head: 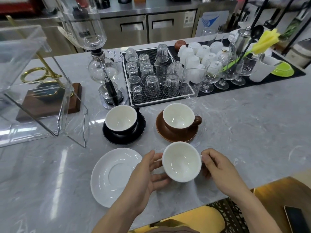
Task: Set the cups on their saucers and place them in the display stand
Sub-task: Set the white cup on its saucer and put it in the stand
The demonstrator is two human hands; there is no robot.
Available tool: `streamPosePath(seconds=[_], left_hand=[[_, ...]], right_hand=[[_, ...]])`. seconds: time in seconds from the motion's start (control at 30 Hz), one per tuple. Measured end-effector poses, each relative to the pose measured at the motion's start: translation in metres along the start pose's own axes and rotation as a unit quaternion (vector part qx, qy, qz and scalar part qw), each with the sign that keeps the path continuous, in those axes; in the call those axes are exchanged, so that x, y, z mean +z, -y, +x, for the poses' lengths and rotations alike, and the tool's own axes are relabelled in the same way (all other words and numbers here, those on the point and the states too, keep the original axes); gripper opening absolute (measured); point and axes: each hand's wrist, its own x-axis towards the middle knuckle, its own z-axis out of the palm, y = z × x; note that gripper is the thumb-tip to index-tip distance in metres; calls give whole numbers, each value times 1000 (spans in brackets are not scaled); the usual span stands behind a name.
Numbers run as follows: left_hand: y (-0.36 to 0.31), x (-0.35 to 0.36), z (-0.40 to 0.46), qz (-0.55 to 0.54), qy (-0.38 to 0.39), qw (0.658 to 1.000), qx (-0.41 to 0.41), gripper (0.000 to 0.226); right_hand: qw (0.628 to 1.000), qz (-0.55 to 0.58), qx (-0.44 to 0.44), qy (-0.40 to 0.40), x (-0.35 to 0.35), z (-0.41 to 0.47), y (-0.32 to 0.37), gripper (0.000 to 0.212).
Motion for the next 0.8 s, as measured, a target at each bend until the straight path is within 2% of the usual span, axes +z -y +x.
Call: streamPosePath(seconds=[0.37, 0.8], left_hand=[[-3, -41, -17, -27, -56, 996, 70, 40], [4, -109, -30, -95, -171, 974, 110, 46]], right_hand=[[998, 15, -30, 56, 26, 10, 41, 21], [982, -14, -73, 175, 91, 29, 82, 23]])
